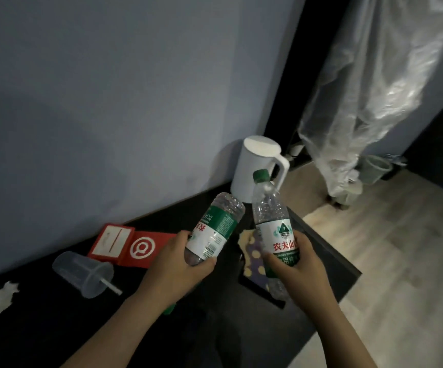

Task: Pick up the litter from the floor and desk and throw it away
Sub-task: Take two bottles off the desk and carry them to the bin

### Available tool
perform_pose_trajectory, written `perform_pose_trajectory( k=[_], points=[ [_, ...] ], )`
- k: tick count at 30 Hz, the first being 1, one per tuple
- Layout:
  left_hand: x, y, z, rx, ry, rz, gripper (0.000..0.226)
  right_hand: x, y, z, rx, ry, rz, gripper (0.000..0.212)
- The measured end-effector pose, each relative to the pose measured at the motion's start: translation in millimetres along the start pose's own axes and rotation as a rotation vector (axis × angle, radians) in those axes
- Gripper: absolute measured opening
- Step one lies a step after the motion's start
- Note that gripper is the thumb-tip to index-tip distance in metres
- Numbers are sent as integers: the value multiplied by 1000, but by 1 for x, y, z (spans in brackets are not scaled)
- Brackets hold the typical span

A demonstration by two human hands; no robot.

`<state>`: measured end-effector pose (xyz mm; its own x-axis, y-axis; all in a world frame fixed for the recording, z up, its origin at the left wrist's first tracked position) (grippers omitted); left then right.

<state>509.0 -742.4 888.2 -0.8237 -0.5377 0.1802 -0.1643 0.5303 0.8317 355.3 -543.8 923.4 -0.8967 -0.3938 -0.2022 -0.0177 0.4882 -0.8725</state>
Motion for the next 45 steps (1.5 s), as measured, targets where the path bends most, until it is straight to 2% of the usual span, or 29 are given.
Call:
perform_pose_trajectory(
  k=[5,7,12,16,24,30,37,45],
  points=[
    [27,89,52,-99,-30,143,39,-12,8,-97,60,128,-23,41],
    [38,130,84,-148,-75,198,37,-21,18,-146,92,193,-28,45],
    [55,250,183,-234,-138,354,53,-49,51,-295,124,398,-44,39],
    [55,333,258,-309,-174,477,46,-74,76,-401,181,556,-80,42],
    [70,429,367,-364,-276,602,55,-85,110,-523,217,719,-81,37],
    [129,455,434,-365,-281,659,38,-30,124,-577,208,753,-86,39],
    [258,478,501,-395,-257,652,43,91,116,-642,131,804,-84,35],
    [395,515,581,-345,-258,663,43,231,110,-719,119,830,-47,41]
  ],
)
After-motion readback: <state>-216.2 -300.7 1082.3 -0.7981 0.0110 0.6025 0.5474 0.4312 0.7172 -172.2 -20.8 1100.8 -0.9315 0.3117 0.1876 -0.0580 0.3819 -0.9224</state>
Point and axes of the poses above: each hand's wrist, its own x-axis towards the middle knuckle, its own z-axis out of the palm, y = z × x, the point moved 7 cm from there along x, towards the middle knuckle, and after that the axes turned 15 degrees about z, right-handed, at the moved point
